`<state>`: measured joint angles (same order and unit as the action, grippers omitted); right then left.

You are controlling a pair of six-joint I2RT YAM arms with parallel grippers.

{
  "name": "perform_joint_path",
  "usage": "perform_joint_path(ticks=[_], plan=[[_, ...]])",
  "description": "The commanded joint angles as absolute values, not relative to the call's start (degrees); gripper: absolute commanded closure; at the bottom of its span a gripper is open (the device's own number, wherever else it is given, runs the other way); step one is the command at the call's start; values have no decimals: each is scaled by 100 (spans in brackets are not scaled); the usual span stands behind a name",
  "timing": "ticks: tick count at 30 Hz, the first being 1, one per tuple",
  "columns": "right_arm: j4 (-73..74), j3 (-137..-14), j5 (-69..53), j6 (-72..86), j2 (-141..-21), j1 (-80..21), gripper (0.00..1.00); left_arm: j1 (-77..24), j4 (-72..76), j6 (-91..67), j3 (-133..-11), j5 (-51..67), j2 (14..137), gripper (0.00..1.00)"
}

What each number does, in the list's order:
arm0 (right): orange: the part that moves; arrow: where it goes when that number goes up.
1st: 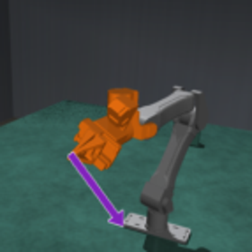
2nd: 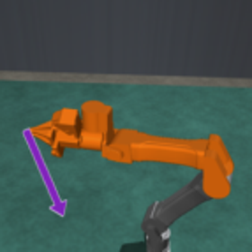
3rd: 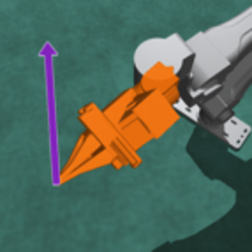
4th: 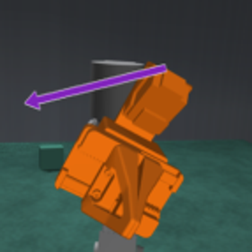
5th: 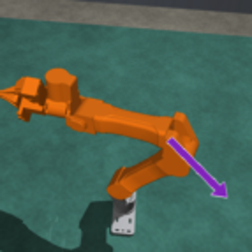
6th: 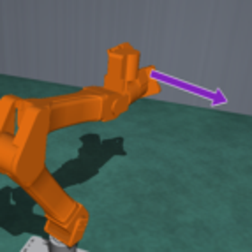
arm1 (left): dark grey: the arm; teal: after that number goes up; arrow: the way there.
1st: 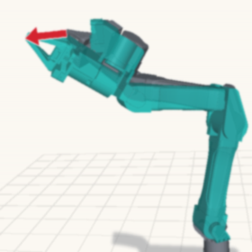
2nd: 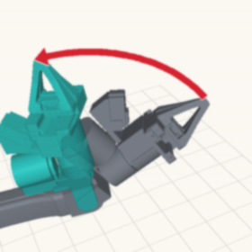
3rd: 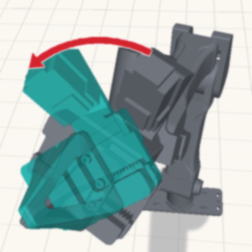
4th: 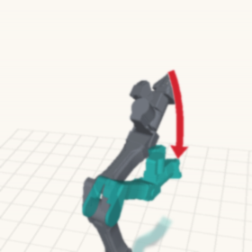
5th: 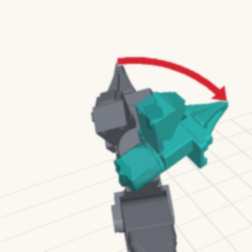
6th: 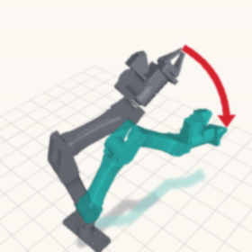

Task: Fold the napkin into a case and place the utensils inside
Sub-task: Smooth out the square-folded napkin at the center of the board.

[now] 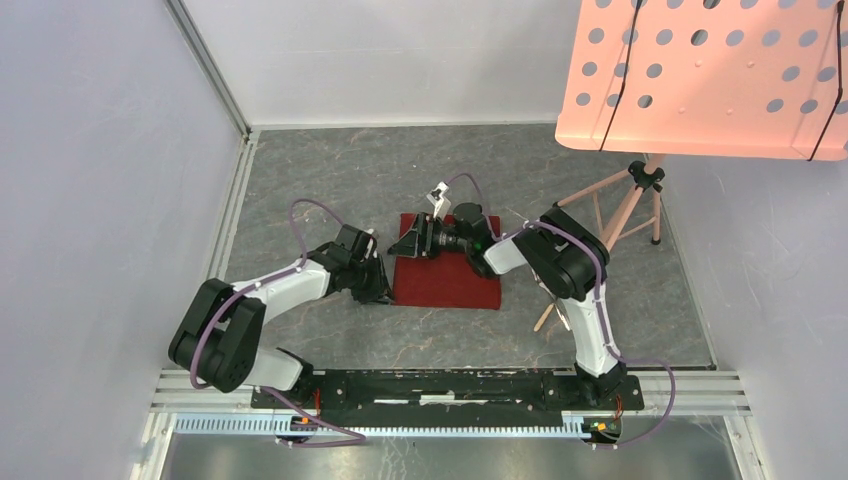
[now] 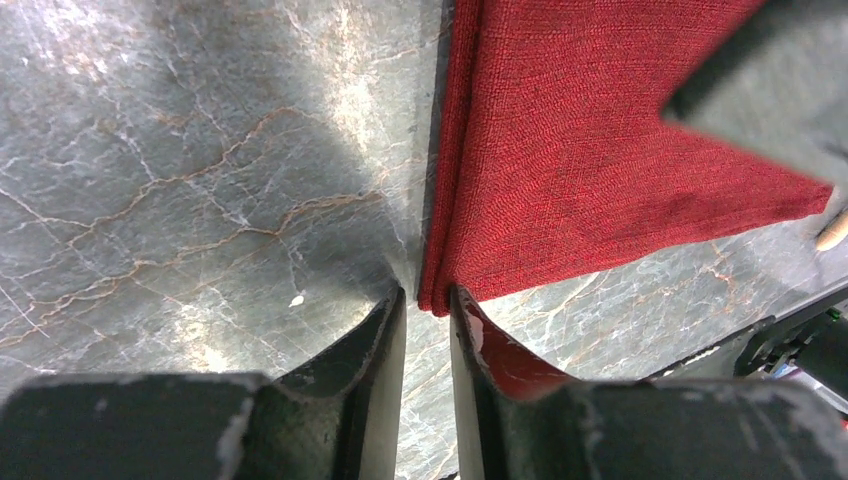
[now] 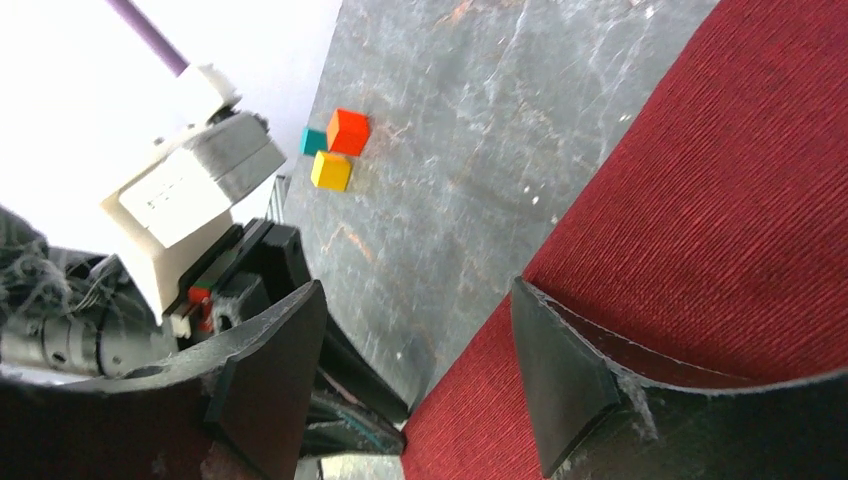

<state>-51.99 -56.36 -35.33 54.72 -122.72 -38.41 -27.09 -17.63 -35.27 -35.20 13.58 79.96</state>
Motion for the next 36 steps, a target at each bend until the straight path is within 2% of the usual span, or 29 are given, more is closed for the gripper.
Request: perform_joint_path(ticks=[1, 27, 31, 36], plan=[[-5074, -6079, -3305, 5210, -12507, -3804, 26, -2717, -1965, -3138, -3562, 1009, 8223, 71], [-3168, -8764, -3215, 4289, -14150, -3277, 25, -2716, -2003, -3296, -3277, 646, 8299, 75], [-2505, -9188, -3305, 4000, -13905, -3274, 24, -2716, -2115, -3324, -3326, 638, 8094, 76], [-1262, -9221, -3273, 3149, -12894, -3278, 22, -2716, -2415, -3313, -3499, 576, 7676, 72]])
